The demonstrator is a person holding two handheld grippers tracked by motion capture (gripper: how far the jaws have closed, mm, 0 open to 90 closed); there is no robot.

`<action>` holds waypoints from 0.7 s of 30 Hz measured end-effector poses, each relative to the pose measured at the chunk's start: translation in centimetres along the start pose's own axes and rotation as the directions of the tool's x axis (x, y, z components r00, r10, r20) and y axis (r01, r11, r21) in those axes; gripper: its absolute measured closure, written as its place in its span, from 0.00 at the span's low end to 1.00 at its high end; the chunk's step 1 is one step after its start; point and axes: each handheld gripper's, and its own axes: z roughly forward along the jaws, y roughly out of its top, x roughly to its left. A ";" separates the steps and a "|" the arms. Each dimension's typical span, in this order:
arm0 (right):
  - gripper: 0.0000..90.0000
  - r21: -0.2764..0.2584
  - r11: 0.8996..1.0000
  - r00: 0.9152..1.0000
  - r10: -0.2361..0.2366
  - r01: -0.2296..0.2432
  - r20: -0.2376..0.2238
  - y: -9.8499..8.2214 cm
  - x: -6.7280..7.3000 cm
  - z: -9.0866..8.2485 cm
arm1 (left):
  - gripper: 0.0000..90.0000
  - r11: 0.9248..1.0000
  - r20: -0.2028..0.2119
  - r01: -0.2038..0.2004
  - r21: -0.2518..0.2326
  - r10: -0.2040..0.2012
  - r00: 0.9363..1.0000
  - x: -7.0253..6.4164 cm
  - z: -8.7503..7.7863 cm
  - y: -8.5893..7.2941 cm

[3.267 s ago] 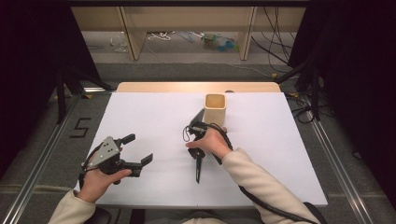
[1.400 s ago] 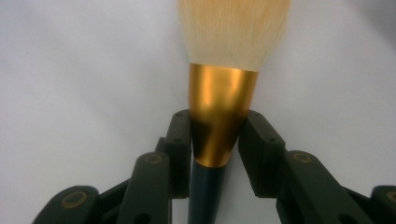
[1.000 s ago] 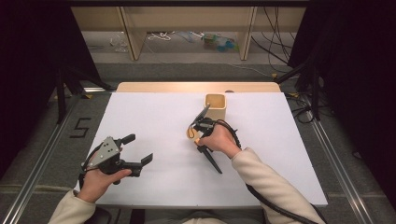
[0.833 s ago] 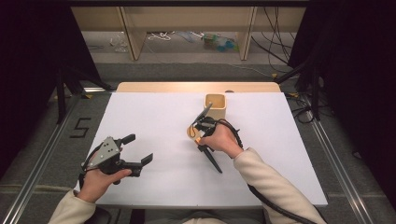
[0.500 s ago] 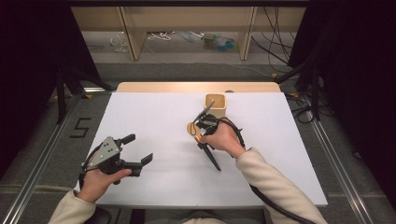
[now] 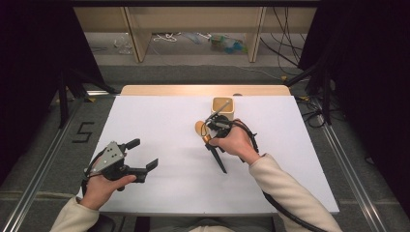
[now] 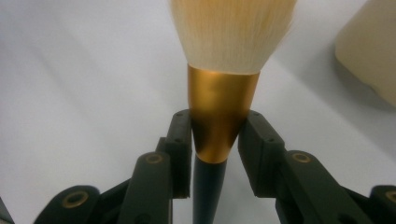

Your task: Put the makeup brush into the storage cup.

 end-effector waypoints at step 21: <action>0.74 -0.169 0.986 1.000 -0.013 0.008 -0.024 -0.6 -0.8 -1.7 | 0.04 1.000 -0.001 0.004 0.001 -0.004 1.000 0.0 0.0 0.0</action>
